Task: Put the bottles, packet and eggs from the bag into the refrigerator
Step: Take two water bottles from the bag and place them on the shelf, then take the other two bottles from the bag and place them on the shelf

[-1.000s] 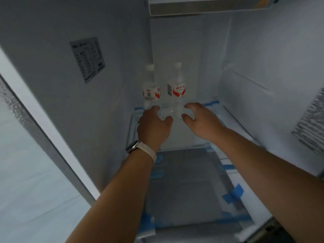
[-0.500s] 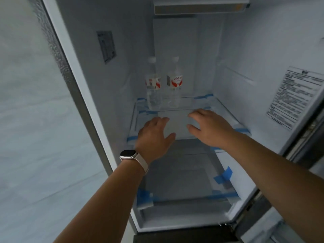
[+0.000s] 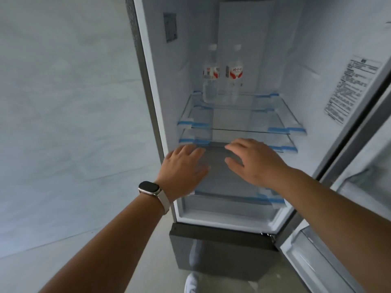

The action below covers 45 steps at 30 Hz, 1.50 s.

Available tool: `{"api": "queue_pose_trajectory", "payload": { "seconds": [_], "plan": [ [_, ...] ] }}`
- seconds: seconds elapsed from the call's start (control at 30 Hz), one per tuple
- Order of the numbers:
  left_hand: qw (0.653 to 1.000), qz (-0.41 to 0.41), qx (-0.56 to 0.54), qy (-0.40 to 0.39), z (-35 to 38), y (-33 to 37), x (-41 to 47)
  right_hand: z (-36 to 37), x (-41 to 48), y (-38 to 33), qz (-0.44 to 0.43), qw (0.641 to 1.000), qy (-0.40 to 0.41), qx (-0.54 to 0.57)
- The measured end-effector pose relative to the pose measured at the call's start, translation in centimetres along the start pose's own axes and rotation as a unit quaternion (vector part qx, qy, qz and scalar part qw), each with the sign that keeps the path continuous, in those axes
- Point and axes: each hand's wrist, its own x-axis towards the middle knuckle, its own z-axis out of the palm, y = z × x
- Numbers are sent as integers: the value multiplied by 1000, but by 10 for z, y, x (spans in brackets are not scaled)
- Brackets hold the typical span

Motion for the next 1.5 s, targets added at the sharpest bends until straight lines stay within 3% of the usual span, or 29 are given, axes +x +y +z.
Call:
{"api": "queue_pose_trajectory", "payload": {
  "seconds": [0.5,0.93,1.23,1.5],
  "plan": [
    [972,-224,58,45,-64,-87,-209,22,7,-200,-249,967,-50,28],
    [919,-380,79,65,-120,-211,-413,64,23,-453,-375,920,-97,61],
    [857,-500,83,95,-153,-286,-576,92,-2,-655,-488,865,-108,44],
    [772,-610,117,137,-190,-284,-709,96,-62,-793,-622,774,-87,73]
  ]
}}
